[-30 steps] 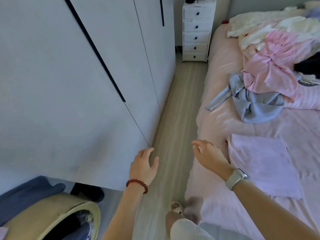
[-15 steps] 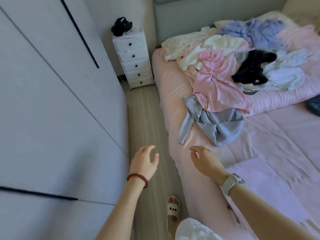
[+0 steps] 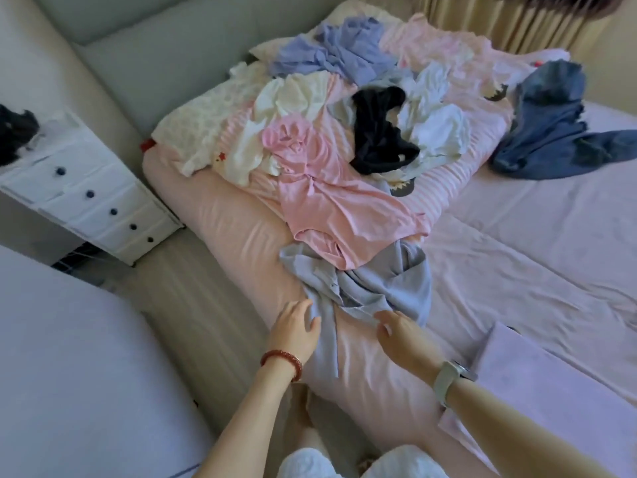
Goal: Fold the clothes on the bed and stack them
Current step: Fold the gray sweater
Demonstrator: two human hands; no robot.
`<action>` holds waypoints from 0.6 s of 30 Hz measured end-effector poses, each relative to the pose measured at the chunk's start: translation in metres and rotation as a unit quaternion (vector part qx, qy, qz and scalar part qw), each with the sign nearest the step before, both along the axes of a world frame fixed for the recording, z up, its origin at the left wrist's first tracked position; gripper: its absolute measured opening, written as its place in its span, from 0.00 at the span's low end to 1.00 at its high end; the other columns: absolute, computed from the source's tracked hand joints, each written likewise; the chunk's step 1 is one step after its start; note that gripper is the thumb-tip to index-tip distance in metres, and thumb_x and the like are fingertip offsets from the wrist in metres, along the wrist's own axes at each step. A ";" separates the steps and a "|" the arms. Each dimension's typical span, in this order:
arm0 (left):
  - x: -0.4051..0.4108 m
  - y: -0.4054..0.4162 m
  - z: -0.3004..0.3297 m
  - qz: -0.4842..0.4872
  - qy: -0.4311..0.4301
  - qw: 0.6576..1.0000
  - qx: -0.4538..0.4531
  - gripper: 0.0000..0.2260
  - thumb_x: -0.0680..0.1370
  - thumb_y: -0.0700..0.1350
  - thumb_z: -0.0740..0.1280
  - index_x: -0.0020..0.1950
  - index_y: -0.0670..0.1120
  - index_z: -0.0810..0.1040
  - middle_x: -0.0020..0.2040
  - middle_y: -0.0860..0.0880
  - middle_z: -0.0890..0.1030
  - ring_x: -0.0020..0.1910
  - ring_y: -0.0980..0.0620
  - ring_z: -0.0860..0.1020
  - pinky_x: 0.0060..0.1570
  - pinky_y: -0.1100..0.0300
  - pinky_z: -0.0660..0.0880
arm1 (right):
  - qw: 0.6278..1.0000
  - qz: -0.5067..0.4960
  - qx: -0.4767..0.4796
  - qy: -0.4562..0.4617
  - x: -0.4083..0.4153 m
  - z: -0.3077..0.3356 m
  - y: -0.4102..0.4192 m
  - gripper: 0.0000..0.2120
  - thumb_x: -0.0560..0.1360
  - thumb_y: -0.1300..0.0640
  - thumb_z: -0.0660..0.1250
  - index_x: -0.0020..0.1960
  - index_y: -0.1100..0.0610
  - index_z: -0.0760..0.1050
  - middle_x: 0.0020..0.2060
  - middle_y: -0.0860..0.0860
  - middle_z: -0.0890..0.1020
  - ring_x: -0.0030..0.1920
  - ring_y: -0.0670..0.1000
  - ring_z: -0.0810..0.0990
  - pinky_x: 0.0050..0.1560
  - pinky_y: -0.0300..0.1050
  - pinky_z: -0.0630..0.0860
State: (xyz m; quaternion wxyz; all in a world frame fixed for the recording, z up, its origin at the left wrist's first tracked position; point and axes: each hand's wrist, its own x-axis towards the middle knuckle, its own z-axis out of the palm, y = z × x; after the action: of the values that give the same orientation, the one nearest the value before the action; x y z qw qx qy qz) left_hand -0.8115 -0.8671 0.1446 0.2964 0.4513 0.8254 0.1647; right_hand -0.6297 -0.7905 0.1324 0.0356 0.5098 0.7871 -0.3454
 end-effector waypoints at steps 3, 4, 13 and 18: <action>-0.030 0.059 -0.032 -0.091 0.008 0.995 -0.033 0.17 0.79 0.47 0.61 0.67 0.46 0.70 0.66 0.48 0.70 0.65 0.49 0.69 0.65 0.56 0.65 | 0.996 -0.075 -0.029 -0.029 -0.034 -0.041 0.038 0.17 0.78 0.58 0.54 0.66 0.54 0.70 0.63 0.54 0.73 0.62 0.55 0.72 0.59 0.48 0.70; -0.041 0.076 -0.041 -0.131 0.024 0.990 -0.047 0.17 0.79 0.47 0.60 0.68 0.47 0.69 0.67 0.49 0.69 0.65 0.49 0.68 0.65 0.57 0.65 | 0.994 -0.093 -0.036 -0.051 -0.047 -0.052 0.048 0.18 0.78 0.58 0.54 0.67 0.53 0.68 0.65 0.54 0.72 0.64 0.56 0.70 0.61 0.49 0.69; -0.118 0.191 -0.140 -0.405 0.118 0.898 -0.121 0.21 0.80 0.48 0.57 0.73 0.50 0.61 0.74 0.50 0.58 0.73 0.51 0.56 0.68 0.57 0.59 | 0.976 -0.128 -0.039 -0.174 -0.112 -0.149 0.108 0.18 0.76 0.51 0.59 0.65 0.54 0.69 0.61 0.53 0.73 0.63 0.55 0.69 0.59 0.48 0.64; -0.103 0.206 -0.202 -0.550 0.156 0.810 -0.126 0.28 0.77 0.46 0.62 0.75 0.51 0.56 0.74 0.48 0.56 0.73 0.47 0.53 0.68 0.51 0.60 | 0.968 -0.105 -0.001 -0.229 -0.096 -0.209 0.085 0.42 0.48 0.52 0.78 0.61 0.52 0.73 0.48 0.54 0.76 0.47 0.57 0.71 0.39 0.58 0.73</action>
State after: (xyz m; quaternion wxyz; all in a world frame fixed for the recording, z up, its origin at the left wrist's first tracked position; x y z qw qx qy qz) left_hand -0.9143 -0.6613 -0.0575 0.2590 0.8082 0.4877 -0.2044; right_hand -0.7253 -0.7053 -0.0766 0.1791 0.6551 0.6998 -0.2215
